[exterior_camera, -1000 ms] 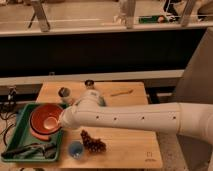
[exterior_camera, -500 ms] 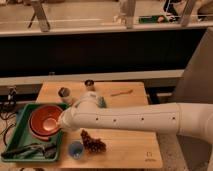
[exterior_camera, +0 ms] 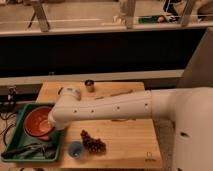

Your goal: Stack bowls into tray

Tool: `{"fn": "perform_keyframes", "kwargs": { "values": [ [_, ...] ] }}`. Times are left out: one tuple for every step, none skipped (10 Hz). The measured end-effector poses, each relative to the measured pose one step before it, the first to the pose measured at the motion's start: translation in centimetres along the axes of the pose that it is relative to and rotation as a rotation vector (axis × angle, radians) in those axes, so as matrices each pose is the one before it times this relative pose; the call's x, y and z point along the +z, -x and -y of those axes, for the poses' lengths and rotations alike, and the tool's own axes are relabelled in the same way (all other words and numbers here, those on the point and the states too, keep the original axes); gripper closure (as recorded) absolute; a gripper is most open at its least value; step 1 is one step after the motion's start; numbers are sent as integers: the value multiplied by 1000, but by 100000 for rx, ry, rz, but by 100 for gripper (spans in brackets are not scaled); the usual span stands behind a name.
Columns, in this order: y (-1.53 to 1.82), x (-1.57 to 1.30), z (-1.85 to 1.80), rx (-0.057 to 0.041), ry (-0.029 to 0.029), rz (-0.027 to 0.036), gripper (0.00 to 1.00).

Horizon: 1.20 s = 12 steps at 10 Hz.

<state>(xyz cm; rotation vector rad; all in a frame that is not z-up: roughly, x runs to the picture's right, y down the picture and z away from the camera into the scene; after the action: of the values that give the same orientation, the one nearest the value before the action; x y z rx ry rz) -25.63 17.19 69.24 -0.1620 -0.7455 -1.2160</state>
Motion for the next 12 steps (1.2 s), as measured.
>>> {"fn": "perform_keyframes", "kwargs": {
  "values": [
    [-285,868,266,-1345,3586,532,100],
    [-329,830,164,-1201,3131,614,99],
    [-352,773,25,-542,2776,400,94],
    [-290,869,131,-762,2463,891,84],
    [-336,850,-113,-1122,1828,1223,74],
    [-388,863,-295,-1350,1723,1583,64],
    [-110,622,-23,-1393,956,1675,54],
    [-21,495,106,-1316,-94,1655,44],
    [-98,209,4,-837,-690,929,34],
    [2,71,143,-724,-1517,765,25],
    [-20,-14,57,-7,-1617,513,20],
    [-74,-92,2,372,-1495,263,20]
  ]
}}
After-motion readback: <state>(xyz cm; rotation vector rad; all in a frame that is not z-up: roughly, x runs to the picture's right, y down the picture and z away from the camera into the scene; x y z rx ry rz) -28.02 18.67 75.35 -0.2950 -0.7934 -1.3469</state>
